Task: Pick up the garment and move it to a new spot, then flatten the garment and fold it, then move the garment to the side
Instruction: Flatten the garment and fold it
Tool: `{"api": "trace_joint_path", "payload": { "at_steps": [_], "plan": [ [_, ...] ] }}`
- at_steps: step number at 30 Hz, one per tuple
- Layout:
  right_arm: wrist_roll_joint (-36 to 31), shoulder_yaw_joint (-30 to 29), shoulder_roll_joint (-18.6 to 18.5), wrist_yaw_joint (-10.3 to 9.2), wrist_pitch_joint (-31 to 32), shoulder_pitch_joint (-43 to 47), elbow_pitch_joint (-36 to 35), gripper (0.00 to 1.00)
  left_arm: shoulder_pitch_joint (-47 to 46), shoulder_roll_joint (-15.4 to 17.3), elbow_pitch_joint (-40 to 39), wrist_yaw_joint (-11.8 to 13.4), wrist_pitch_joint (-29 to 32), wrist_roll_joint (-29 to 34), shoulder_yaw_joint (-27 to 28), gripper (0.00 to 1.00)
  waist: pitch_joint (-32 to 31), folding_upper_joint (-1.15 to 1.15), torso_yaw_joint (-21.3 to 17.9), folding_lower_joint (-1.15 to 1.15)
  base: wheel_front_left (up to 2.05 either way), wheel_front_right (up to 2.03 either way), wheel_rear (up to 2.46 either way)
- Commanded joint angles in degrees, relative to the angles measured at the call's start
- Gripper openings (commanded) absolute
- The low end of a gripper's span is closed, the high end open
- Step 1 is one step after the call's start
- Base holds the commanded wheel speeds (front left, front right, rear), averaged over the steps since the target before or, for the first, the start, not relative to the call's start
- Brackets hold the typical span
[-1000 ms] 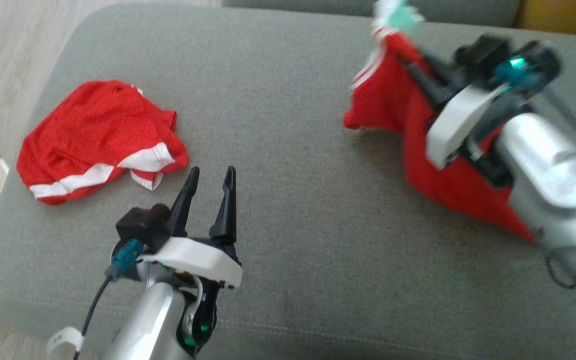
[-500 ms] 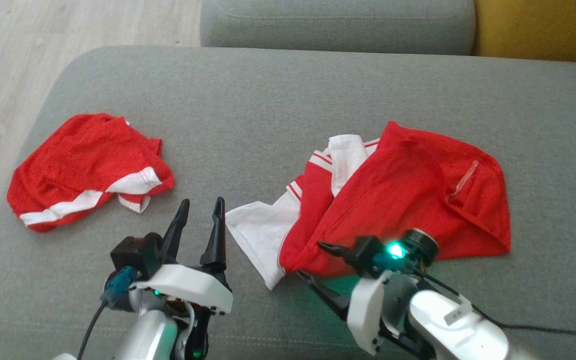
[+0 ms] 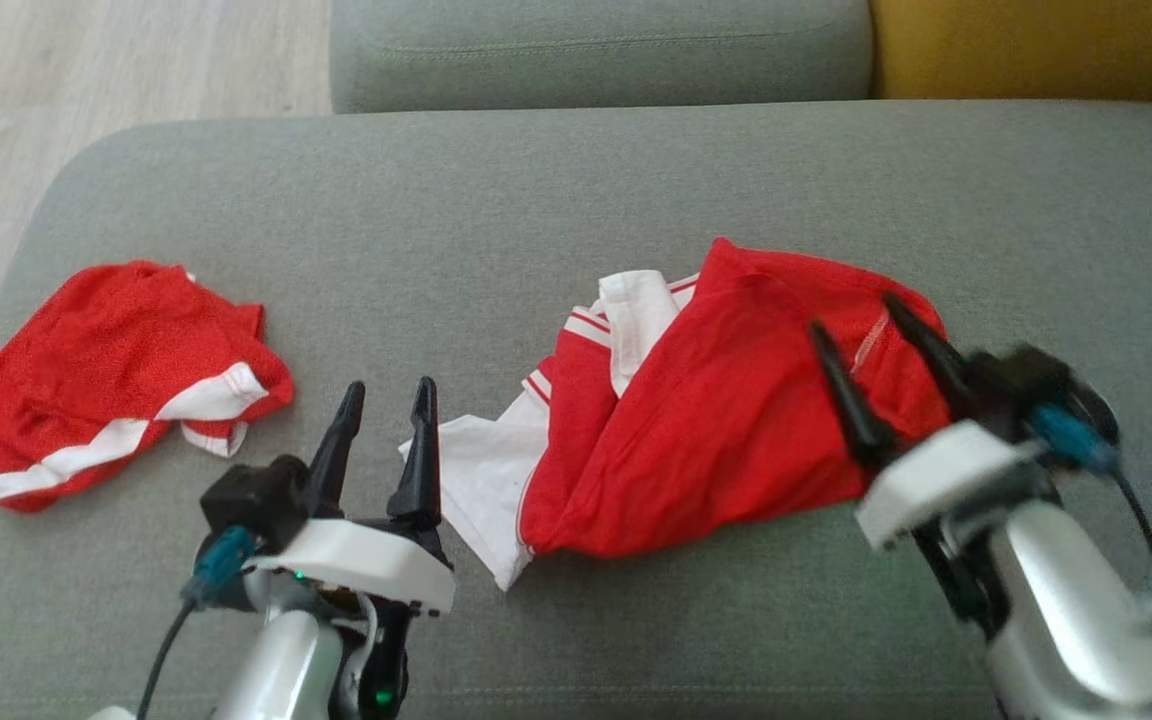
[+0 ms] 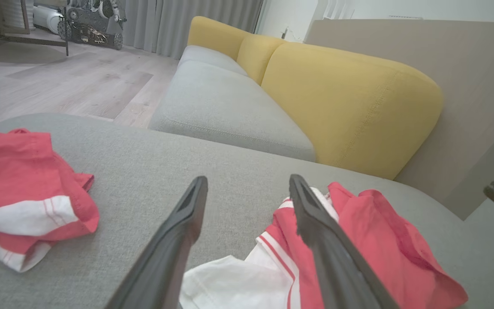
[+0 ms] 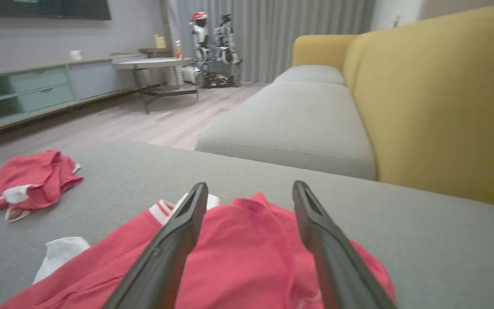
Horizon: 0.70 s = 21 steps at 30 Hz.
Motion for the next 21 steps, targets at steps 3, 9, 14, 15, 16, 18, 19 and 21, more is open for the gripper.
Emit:
{"api": "trace_joint_path", "payload": {
  "at_steps": [3,9,14,15,16,18,19,21],
  "plan": [
    [-2.16,-4.66,3.00,-0.04,-3.14,4.26,-2.82,1.00,-1.01,0.24,-3.05,-0.09,-0.35,-0.09,2.70,1.00,-0.25,0.00,-0.93,0.00,0.00,0.00,0.00],
    [-3.54,-9.29,6.32,-0.04,-5.29,8.04,-3.58,1.00,0.39,0.24,-4.58,-0.22,-0.35,0.00,3.26,1.00,-0.11,0.00,-2.32,0.00,0.00,0.00,0.00],
    [-3.47,-7.75,6.55,-0.04,-3.73,5.21,-2.34,1.00,0.08,0.24,-4.55,-0.48,-0.35,0.16,2.36,1.00,0.92,0.00,-2.33,0.00,0.00,0.00,0.00],
    [-3.04,-7.26,6.32,-0.04,-3.11,4.20,-1.83,1.00,-0.13,0.24,-4.49,-0.47,-0.35,0.14,2.12,1.00,1.31,0.00,-2.16,0.00,0.00,0.00,0.00],
    [-2.79,-6.66,5.76,-0.04,-2.41,3.02,-1.17,1.00,-0.39,0.24,-4.32,-0.47,-0.35,0.13,1.80,1.00,1.74,0.00,-1.95,0.00,0.00,0.00,0.00],
    [-1.85,-5.24,4.40,-0.04,-0.60,0.32,0.76,1.00,-1.00,0.24,-3.95,-0.55,-0.35,0.17,1.11,1.00,2.71,0.00,-1.35,0.00,0.00,0.00,0.00],
    [-0.93,-4.23,3.68,-0.04,0.37,-1.21,1.86,1.00,-1.33,0.24,-3.76,-0.60,-0.35,0.20,0.72,1.00,3.21,0.00,-0.97,0.00,0.00,0.00,0.00],
    [1.79,-2.27,2.27,-0.04,2.36,-4.38,4.24,1.00,-1.96,0.24,-3.44,-0.68,-0.35,0.22,-0.01,1.00,4.11,0.00,-0.09,0.00,0.00,0.00,0.00]
  ]
}}
